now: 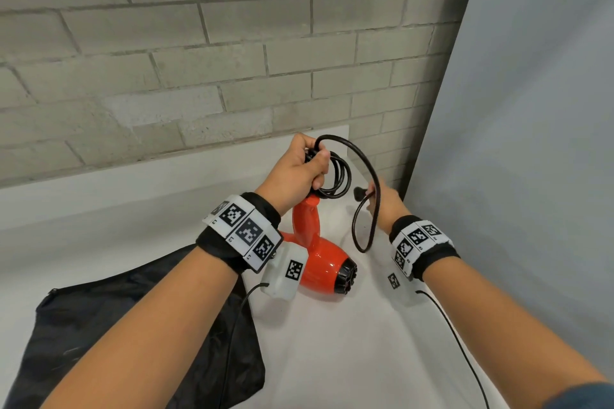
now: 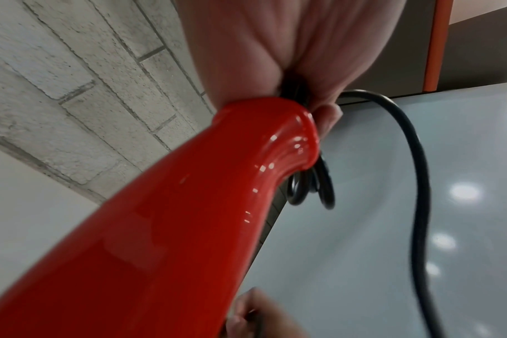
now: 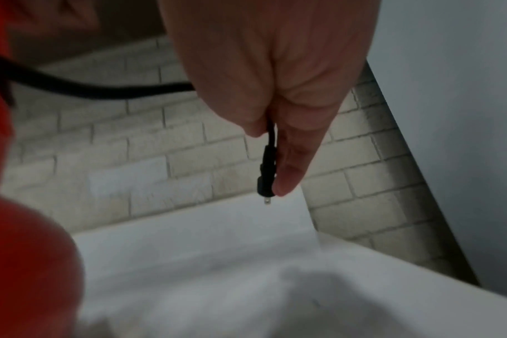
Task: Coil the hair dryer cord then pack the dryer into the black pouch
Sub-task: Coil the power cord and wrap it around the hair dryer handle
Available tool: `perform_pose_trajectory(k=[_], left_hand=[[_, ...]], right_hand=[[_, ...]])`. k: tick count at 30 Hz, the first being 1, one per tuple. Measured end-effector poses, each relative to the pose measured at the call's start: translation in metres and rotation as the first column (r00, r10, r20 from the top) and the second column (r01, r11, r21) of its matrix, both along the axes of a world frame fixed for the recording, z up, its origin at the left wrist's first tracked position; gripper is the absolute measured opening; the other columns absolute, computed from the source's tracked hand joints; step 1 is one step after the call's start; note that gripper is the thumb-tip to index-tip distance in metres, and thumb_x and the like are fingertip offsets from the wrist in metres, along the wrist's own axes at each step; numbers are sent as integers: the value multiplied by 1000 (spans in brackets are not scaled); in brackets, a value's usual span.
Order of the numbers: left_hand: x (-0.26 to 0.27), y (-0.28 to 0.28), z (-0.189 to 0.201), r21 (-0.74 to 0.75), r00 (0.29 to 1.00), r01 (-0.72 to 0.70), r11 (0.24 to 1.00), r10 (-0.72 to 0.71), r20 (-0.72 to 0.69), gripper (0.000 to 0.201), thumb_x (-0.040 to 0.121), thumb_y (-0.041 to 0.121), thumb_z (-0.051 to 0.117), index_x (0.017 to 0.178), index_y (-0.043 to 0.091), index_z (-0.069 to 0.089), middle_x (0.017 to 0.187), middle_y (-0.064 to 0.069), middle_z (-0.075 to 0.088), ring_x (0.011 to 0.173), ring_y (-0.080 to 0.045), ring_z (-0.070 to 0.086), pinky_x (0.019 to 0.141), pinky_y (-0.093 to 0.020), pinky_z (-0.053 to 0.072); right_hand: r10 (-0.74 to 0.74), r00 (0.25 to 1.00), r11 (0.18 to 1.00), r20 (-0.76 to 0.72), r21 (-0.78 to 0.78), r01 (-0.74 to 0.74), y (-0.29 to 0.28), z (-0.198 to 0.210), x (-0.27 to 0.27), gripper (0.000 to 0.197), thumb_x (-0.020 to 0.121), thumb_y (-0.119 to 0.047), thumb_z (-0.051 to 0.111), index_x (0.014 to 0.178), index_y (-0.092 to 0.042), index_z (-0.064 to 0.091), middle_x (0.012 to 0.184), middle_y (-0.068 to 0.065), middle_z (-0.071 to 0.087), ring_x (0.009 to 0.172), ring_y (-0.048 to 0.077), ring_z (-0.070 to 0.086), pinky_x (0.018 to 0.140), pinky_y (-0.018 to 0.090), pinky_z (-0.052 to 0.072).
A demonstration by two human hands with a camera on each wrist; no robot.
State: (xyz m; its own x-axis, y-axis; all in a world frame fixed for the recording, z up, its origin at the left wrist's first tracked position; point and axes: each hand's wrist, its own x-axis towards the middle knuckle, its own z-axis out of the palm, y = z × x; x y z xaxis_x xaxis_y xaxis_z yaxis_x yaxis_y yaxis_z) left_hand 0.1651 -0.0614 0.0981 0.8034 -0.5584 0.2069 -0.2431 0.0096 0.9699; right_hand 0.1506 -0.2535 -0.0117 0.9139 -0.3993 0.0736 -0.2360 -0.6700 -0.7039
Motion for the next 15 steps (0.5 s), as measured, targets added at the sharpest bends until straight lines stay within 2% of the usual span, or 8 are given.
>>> perform_pose_trajectory(k=[3, 5, 6, 8, 10, 12, 13, 15], left_hand=[[1, -1, 0, -2, 998, -58, 998, 58, 1, 15, 95, 14, 41, 83, 22, 40, 69, 0, 48, 40, 0, 41, 53, -24, 34], [2, -1, -1, 9, 995, -95, 995, 95, 17, 16, 95, 15, 42, 81, 23, 41, 70, 1, 49, 45, -1, 43, 52, -21, 37], [3, -1, -2, 13, 994, -110, 994, 109, 27, 17, 94, 15, 43, 80, 24, 41, 71, 1, 50, 49, -3, 44, 53, -20, 39], [3, -2, -2, 22, 990, -135, 991, 134, 49, 17, 93, 15, 45, 79, 25, 43, 71, 2, 50, 58, -9, 44, 58, -23, 39], [1, -4, -1, 40, 986, -153, 987, 150, 73, 18, 93, 16, 47, 78, 27, 42, 73, 3, 49, 66, -13, 46, 58, -26, 41], [-2, -6, 2, 52, 981, -163, 985, 156, 117, 19, 93, 17, 47, 78, 27, 41, 75, 3, 48, 68, -12, 47, 58, -25, 44], [-5, -7, 2, 45, 980, -160, 986, 153, 130, 19, 93, 17, 47, 78, 27, 41, 77, 3, 48, 68, -12, 47, 59, -24, 44], [-9, -8, 4, 39, 979, -154, 987, 147, 144, 17, 92, 18, 48, 79, 26, 43, 82, 3, 50, 73, -13, 48, 65, -29, 46]], right_hand=[[-84, 982, 992, 170, 107, 67, 10, 31, -15, 21, 87, -5, 48, 74, -17, 38, 68, 0, 44, 71, 24, 47, 64, 31, 40], [-91, 941, 969, 325, 249, 8, 19, 52, -30, 25, 84, -11, 54, 67, -21, 39, 64, -1, 44, 68, 25, 47, 65, 34, 42], [-86, 911, 969, 403, 245, -17, 22, 60, -38, 26, 85, -10, 55, 68, -21, 39, 64, -1, 45, 65, 24, 47, 64, 34, 43], [-81, 842, 984, 533, 178, -18, 31, 75, -55, 23, 87, -6, 54, 77, -21, 38, 68, 1, 49, 60, 19, 48, 60, 26, 43], [-103, 756, 970, 647, 233, -67, 39, 87, -68, 28, 87, -4, 52, 81, -27, 38, 74, 6, 55, 62, 15, 56, 62, 21, 47], [-96, 713, 937, 695, 305, -171, 47, 94, -77, 34, 87, 0, 53, 78, -29, 38, 73, 6, 58, 60, 5, 60, 62, 16, 50], [-75, 717, 920, 693, 325, -218, 52, 95, -79, 35, 86, 3, 54, 76, -27, 39, 72, 3, 57, 58, 1, 59, 60, 15, 49], [-17, 745, 909, 667, 320, -266, 59, 96, -81, 35, 83, 5, 57, 73, -24, 41, 69, -1, 53, 56, -2, 54, 56, 13, 46]])
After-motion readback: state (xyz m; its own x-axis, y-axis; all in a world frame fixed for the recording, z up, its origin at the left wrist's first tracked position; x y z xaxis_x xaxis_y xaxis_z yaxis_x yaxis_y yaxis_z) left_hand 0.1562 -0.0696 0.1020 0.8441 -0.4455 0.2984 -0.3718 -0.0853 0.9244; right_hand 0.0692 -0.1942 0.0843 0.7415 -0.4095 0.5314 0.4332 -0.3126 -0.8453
